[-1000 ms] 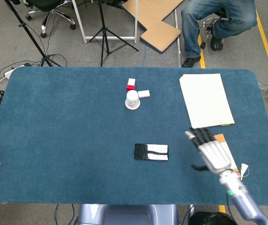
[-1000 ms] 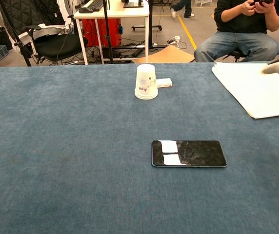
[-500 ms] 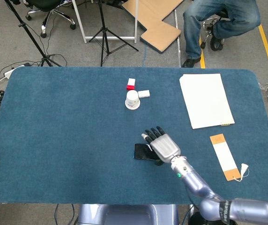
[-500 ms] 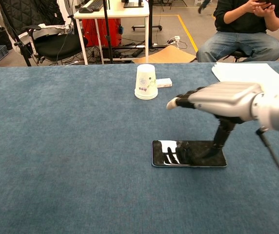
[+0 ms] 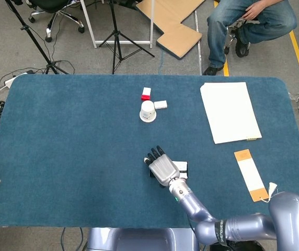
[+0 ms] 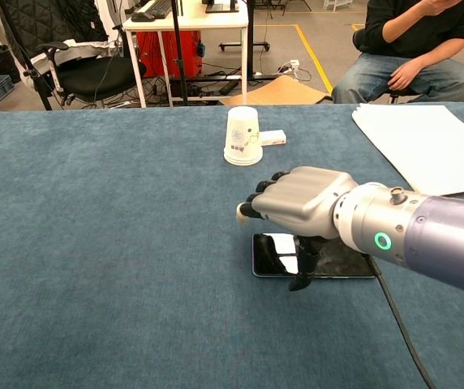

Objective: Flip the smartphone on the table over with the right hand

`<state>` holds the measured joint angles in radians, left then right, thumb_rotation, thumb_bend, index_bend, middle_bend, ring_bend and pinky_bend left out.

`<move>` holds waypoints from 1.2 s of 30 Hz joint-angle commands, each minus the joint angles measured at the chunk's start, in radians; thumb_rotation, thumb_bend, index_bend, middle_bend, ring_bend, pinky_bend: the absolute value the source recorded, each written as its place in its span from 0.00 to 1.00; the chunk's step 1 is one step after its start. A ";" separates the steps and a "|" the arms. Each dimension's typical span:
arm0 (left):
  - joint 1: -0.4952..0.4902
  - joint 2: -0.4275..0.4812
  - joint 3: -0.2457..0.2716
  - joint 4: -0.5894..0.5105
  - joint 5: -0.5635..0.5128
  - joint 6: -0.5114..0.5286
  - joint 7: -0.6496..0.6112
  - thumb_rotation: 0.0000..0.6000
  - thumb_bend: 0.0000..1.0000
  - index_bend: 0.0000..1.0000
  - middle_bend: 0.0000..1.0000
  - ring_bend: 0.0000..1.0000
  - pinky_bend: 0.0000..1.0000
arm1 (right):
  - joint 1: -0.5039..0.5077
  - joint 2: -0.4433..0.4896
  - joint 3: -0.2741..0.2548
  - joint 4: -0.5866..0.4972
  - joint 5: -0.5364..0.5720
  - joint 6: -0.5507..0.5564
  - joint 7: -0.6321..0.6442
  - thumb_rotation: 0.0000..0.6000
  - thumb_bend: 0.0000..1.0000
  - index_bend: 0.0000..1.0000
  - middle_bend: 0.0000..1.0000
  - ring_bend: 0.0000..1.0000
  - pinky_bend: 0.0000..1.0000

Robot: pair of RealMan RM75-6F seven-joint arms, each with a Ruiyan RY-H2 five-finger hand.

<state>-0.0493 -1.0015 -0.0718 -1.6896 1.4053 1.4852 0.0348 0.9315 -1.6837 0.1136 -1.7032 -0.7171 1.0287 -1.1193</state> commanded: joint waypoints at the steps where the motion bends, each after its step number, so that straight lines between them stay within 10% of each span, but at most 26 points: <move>1: 0.000 0.002 -0.002 0.002 -0.005 -0.002 -0.005 1.00 0.00 0.00 0.00 0.00 0.00 | 0.016 -0.021 -0.014 0.033 0.006 0.005 -0.005 1.00 0.00 0.18 0.12 0.00 0.00; 16: -0.002 0.010 -0.003 0.002 -0.015 -0.012 -0.027 1.00 0.00 0.00 0.00 0.00 0.00 | 0.030 -0.066 -0.060 0.149 0.004 -0.010 0.035 1.00 0.00 0.23 0.22 0.00 0.00; 25: -0.005 0.007 -0.002 0.005 -0.014 -0.017 -0.025 1.00 0.00 0.00 0.00 0.00 0.00 | 0.003 -0.081 -0.078 0.193 -0.079 -0.007 0.130 1.00 0.10 0.50 0.51 0.09 0.00; 36: -0.002 0.009 0.001 0.003 -0.010 -0.012 -0.030 1.00 0.00 0.00 0.00 0.00 0.00 | -0.084 0.043 -0.016 0.109 -0.343 0.003 0.558 1.00 0.14 0.51 0.52 0.13 0.00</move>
<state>-0.0514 -0.9929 -0.0712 -1.6862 1.3952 1.4733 0.0052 0.8849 -1.6974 0.0704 -1.5611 -0.9700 1.0288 -0.6991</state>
